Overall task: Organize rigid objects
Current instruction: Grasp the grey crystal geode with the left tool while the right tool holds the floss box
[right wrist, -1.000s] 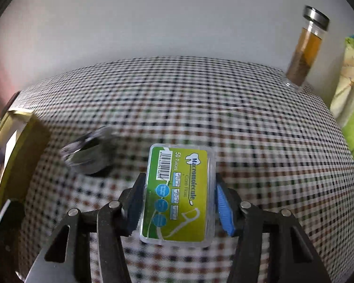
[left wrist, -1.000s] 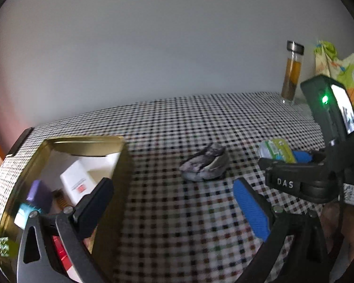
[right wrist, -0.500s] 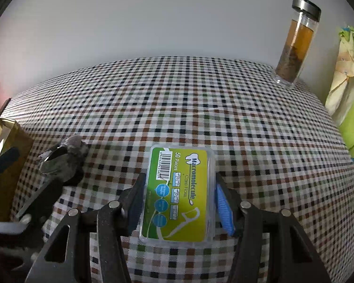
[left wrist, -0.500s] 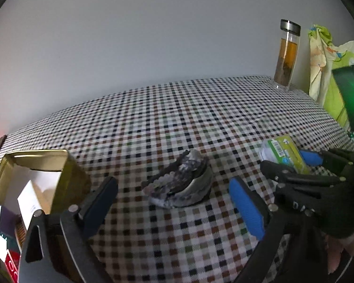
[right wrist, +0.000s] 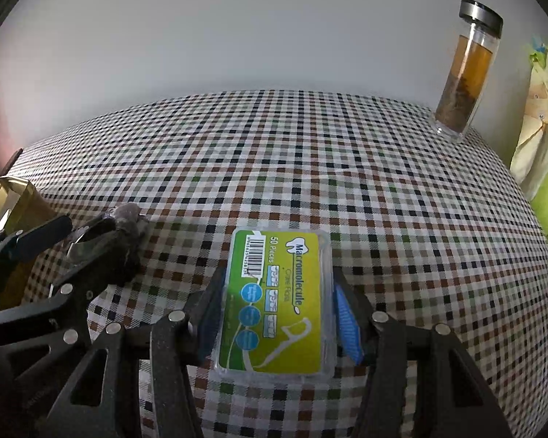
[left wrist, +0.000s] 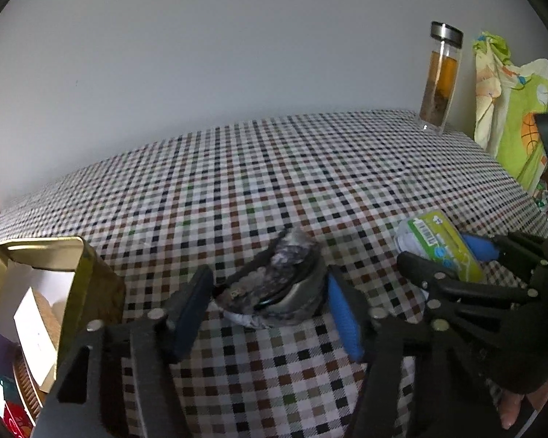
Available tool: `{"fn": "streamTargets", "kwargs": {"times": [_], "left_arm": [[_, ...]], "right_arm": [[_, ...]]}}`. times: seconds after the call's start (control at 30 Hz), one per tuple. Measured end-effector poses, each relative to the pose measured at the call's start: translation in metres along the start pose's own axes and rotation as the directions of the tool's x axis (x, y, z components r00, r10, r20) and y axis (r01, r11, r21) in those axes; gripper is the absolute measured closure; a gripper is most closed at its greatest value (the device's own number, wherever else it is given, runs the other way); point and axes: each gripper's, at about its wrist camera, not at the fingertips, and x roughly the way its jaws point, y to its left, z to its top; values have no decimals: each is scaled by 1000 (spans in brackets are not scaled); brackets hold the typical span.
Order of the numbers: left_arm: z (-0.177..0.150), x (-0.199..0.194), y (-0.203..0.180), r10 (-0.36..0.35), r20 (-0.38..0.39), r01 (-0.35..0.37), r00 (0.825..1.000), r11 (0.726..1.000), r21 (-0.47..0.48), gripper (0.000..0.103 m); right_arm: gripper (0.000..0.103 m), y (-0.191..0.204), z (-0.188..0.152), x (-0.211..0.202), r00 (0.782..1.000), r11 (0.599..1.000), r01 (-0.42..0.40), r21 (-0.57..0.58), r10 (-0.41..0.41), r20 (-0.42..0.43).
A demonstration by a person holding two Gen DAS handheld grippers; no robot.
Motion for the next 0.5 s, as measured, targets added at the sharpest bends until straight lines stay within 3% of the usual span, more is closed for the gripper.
{"fn": "streamTargets", "kwargs": {"times": [0.07,0.17,0.27,0.37,0.5], "left_arm": [[-2,-4,-6,33,17,-34,999,999,39,63],[-3,-6,-7,30,16,-31,999,999,44,62],[-2,-4,-4,36,9,-36,999,999,21,49],[-1,-3,7,18,12,-18,1000,999,-39,21],[3,11,9,-18,-44,15,999,997,-74,19]], "right_arm": [[46,0,-1,-1,1000,1000,-5,2,5,6],[46,0,-2,-1,1000,1000,-5,0,5,13],[46,0,-2,-1,1000,1000,-5,-1,5,20],[46,2,-4,-2,1000,1000,-4,1,4,23],[46,2,-3,-2,1000,1000,-3,-1,3,22]]}}
